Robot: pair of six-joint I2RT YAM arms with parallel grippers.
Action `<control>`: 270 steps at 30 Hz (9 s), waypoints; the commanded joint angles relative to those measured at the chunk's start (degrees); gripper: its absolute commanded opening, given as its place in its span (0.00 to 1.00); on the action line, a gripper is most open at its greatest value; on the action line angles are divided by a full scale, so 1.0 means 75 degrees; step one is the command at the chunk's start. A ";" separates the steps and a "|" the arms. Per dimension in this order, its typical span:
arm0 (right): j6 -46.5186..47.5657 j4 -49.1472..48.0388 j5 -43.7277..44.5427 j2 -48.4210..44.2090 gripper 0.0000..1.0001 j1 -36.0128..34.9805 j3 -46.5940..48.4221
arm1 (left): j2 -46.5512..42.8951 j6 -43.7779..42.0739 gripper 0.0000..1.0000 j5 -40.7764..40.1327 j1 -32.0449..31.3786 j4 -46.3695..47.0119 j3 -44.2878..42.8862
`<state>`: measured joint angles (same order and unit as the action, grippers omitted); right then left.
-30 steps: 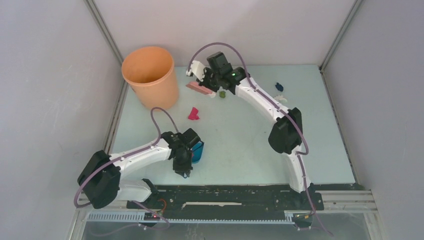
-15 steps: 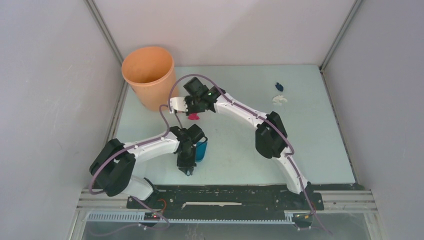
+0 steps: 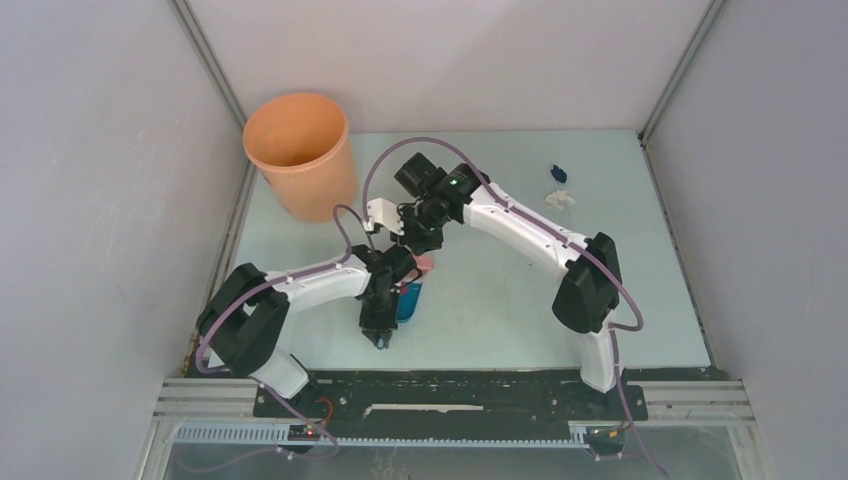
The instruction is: Sweep away the paper scraps from the table
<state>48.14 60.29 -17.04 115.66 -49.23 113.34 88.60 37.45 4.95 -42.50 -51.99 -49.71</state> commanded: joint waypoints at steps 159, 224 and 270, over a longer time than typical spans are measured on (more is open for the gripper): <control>-0.4323 0.0176 -0.1698 -0.0861 0.00 0.1714 -0.1295 | 0.1268 -0.1287 0.00 -0.0366 -0.1004 -0.0592 -0.1277; -0.4248 -0.2008 -0.2779 -0.4598 0.00 0.6242 -0.6391 | 0.0350 -0.2184 0.00 -0.1155 0.1890 -0.3240 -0.6976; -0.4292 -0.1818 -0.3212 -0.4664 0.00 0.6809 -0.6388 | 0.0837 1.0487 0.00 0.5441 0.6182 1.4206 -0.3267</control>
<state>15.35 46.89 -39.55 82.59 1.52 65.28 94.59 93.71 45.01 4.10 19.99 -76.14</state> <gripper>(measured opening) 0.095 0.207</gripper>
